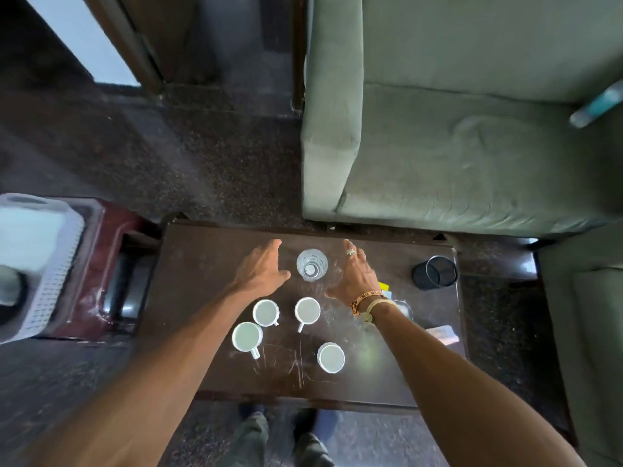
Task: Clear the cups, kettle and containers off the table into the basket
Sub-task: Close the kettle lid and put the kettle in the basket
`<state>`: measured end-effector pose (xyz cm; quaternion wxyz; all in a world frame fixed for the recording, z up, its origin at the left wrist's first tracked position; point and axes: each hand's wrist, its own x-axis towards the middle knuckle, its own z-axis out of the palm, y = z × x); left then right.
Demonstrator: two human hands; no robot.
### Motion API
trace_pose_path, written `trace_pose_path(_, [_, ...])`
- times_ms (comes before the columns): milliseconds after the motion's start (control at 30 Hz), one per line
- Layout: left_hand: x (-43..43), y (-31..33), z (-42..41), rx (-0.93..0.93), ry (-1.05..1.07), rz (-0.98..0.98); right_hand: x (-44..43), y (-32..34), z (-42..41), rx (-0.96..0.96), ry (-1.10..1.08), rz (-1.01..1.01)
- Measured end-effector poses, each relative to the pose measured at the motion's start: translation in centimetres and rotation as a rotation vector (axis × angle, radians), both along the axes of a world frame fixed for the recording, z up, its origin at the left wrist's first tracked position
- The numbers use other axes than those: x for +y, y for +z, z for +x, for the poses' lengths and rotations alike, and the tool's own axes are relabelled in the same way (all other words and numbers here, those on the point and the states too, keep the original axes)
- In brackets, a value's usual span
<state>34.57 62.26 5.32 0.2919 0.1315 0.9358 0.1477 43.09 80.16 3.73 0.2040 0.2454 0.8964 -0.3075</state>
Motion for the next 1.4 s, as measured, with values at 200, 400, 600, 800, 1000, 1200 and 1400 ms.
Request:
trace_pose_path(200, [-4.3,7.2,3.6,0.094,0.08,0.064,-4.1,7.2,1.2,0.095,0.14,-0.012])
trace_pose_path(400, [-12.1,12.1,6.4,0.154,0.219,0.085,-11.2,13.4,1.3,0.153,0.275,-0.006])
trace_pose_path(600, [-21.7,14.0,9.8,0.157,0.425,0.167,-20.5,16.4,2.0,0.191,0.385,0.001])
trace_pose_path(800, [-34.1,13.0,15.9,0.092,0.64,0.213,-32.8,15.7,5.2,0.154,0.513,-0.041])
trace_pose_path(1000, [-44.8,15.0,18.8,0.161,0.741,0.204,-44.1,17.1,6.5,0.191,0.639,-0.078])
trace_pose_path(1200, [-51.7,17.1,17.5,0.236,0.834,0.238,-51.7,19.1,4.4,0.234,0.713,-0.081])
trace_pose_path(1400, [-55.2,14.2,16.0,0.172,0.905,0.296,-55.9,16.2,1.4,0.192,0.73,-0.078])
